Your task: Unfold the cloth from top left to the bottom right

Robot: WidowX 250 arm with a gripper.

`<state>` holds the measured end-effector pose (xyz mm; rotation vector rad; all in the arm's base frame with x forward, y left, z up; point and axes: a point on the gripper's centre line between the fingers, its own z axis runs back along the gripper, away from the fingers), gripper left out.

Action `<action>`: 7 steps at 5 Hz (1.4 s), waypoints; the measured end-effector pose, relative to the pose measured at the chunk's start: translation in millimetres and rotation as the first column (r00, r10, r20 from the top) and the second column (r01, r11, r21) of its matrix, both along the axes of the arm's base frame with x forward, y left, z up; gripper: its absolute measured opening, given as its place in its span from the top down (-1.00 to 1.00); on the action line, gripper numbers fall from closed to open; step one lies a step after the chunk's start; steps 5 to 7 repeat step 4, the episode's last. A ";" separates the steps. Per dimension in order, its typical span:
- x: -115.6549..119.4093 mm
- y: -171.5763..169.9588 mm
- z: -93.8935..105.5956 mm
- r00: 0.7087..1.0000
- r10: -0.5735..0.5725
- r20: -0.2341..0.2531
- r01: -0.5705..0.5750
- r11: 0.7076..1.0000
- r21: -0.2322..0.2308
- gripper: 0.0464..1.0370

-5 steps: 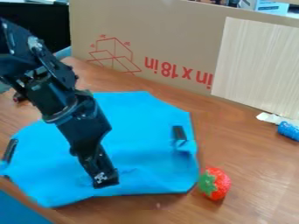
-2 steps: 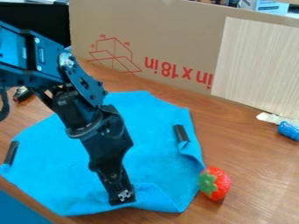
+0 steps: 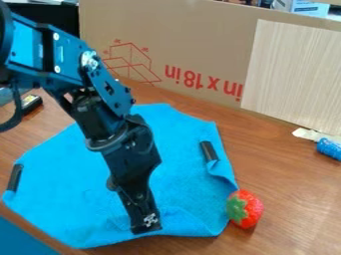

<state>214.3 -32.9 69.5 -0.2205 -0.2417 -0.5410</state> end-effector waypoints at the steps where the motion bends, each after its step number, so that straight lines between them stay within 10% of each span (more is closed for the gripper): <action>1: 3.3 9.2 6.3 1.000 0.002 -0.005 -0.002 1.000 0.004 0.19; 3: 22.0 35.5 40.7 0.997 0.056 0.056 -0.062 0.991 0.118 -0.90; 4: 47.4 79.2 77.1 0.956 0.258 0.139 -0.283 0.936 0.208 -0.93; 7: 47.4 79.2 77.1 0.956 0.258 0.139 -0.283 0.936 0.208 -0.93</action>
